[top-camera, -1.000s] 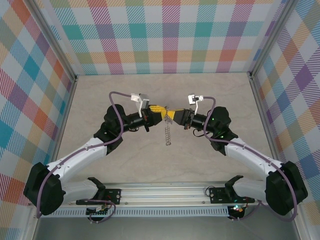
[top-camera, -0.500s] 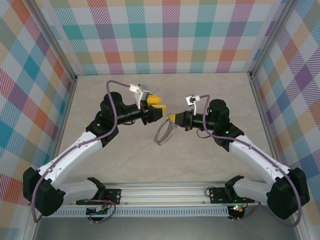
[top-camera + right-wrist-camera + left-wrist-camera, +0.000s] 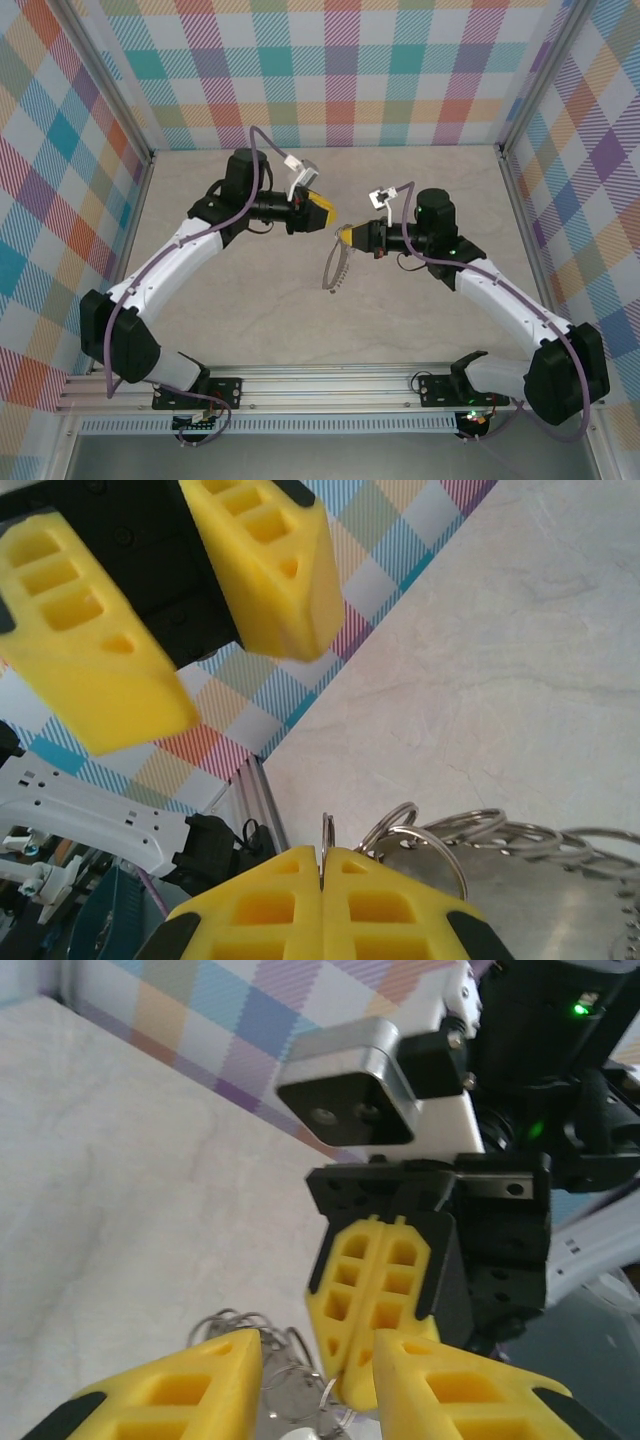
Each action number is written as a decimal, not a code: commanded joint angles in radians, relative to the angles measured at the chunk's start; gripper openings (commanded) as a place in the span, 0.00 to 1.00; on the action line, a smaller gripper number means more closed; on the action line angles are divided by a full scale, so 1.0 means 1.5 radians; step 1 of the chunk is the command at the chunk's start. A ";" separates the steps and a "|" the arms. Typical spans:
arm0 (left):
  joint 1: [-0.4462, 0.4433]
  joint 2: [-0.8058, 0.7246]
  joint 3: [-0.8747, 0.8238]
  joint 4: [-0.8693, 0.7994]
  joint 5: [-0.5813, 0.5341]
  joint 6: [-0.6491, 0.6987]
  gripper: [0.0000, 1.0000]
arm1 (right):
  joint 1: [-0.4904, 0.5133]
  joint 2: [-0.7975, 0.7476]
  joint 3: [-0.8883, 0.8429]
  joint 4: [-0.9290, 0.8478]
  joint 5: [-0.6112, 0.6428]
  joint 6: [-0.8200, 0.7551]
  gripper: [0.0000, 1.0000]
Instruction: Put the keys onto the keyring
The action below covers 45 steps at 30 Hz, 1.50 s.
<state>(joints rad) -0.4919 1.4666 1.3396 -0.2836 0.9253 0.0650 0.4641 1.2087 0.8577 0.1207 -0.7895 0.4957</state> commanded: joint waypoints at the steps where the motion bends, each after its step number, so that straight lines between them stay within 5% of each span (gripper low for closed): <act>1: 0.004 0.012 0.021 -0.066 0.068 0.036 0.35 | -0.004 0.010 0.026 0.041 -0.040 0.000 0.00; 27: 0.004 0.040 0.006 -0.060 0.092 0.038 0.26 | -0.010 0.029 0.027 0.106 -0.047 0.042 0.00; 38: -0.003 0.043 -0.002 -0.058 0.127 0.037 0.01 | -0.011 0.038 0.021 0.129 -0.042 0.059 0.00; 44: -0.012 0.037 -0.020 -0.023 0.108 0.013 0.00 | -0.013 0.036 0.013 0.147 -0.030 0.083 0.00; 45: -0.013 0.030 -0.030 -0.003 0.097 -0.004 0.00 | -0.014 0.033 0.009 0.146 -0.024 0.084 0.12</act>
<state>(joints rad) -0.4881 1.5284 1.3289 -0.3374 1.0538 0.0978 0.4507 1.2621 0.8703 0.2504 -0.8505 0.5987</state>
